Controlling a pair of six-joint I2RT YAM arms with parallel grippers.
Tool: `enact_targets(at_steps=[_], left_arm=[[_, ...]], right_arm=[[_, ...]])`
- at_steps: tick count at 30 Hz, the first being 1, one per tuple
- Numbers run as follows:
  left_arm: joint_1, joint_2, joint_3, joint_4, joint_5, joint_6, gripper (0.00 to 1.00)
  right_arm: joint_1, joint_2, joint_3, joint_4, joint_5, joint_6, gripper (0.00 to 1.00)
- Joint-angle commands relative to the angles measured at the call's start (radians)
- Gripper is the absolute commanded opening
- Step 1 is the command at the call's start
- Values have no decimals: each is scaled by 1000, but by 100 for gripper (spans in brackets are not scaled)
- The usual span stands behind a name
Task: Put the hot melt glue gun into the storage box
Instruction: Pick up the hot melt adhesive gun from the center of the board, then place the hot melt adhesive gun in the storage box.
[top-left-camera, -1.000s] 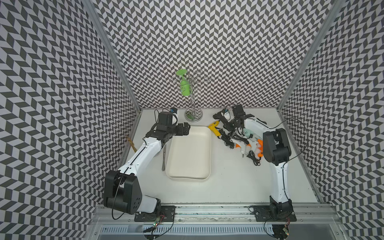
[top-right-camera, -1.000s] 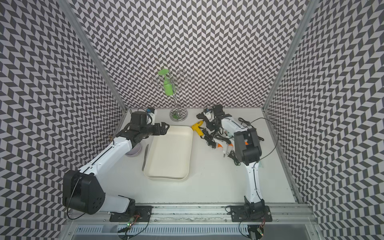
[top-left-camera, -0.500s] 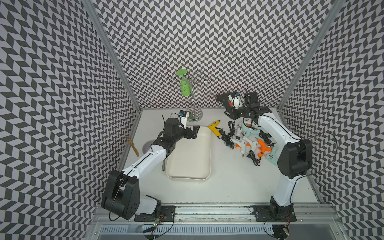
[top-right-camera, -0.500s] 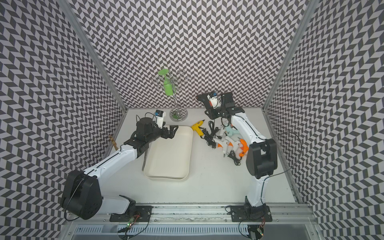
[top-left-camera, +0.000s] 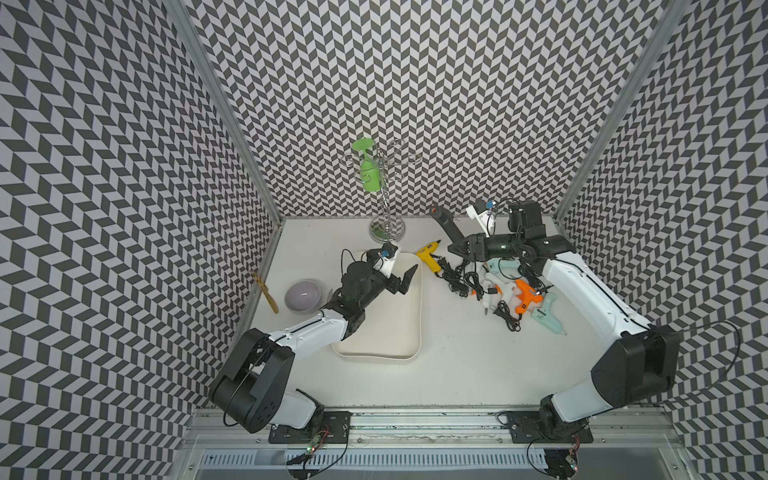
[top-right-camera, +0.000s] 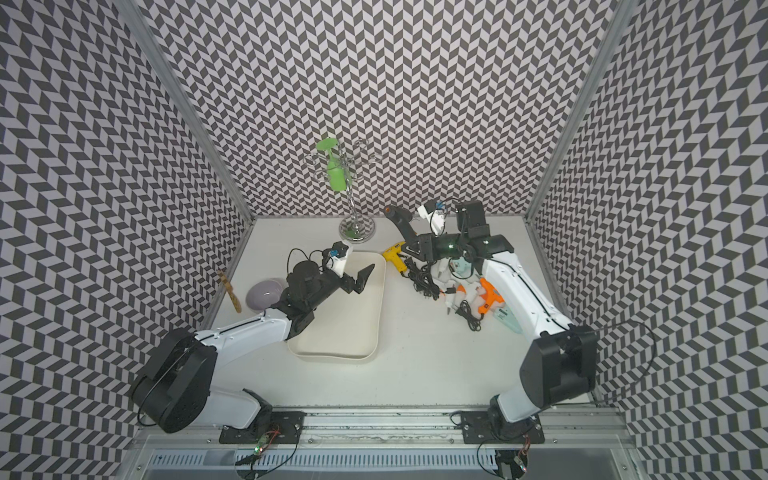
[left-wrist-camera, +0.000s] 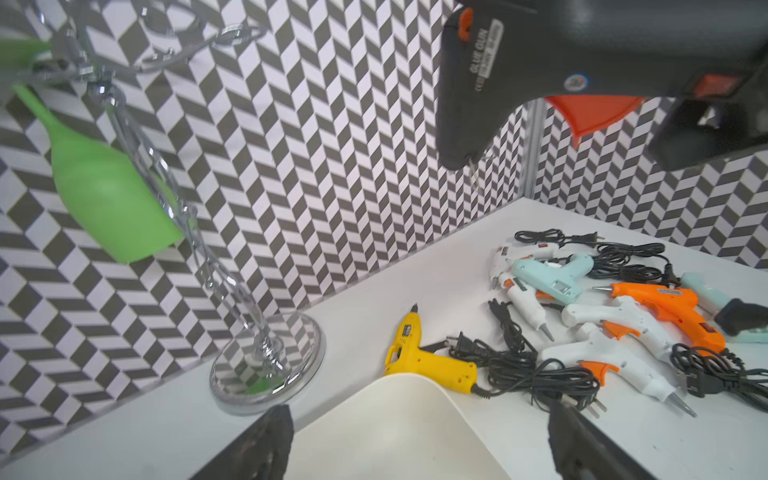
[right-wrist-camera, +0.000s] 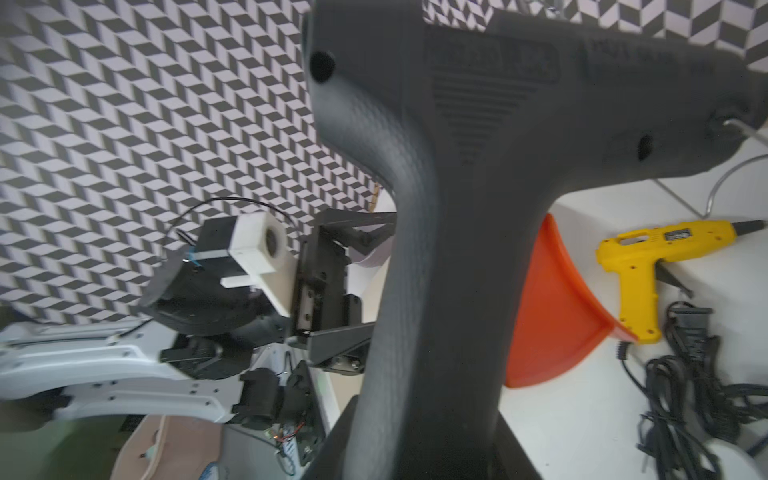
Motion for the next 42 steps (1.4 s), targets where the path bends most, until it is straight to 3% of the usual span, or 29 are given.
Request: enact_targets(at_steps=[1,11,20,28,32,34,36,38,40,42], left_arm=[[-38,28,-24,219,36,84,100],[-70,77,-49,448,89,114,99],[-84,119,2,458,119,122,96],[-83,126,18,485,83,110,74],[-84,118,14,504,71,100,54],[-83,124,21,496,71,101,51],[-84,131,26,487,74,103,42],[-84,128,32,467,74,93,32],[-84,104,50,390,80,78,26],[-84,60,76,251,84,70,22]], right_arm=[[25,-69,-31,117,-171,53,12],[89,-158,-148,153,-253,122,12],[141,-152,-159,165,-284,131,12],[144,-141,-189,166,-304,118,12],[145,-134,-203,189,-324,132,13],[146,-134,-207,201,-335,138,13],[146,-133,-207,203,-337,136,13],[146,-133,-209,204,-334,137,19],[143,-133,-199,184,-304,120,43],[139,-137,-170,143,-251,81,60]])
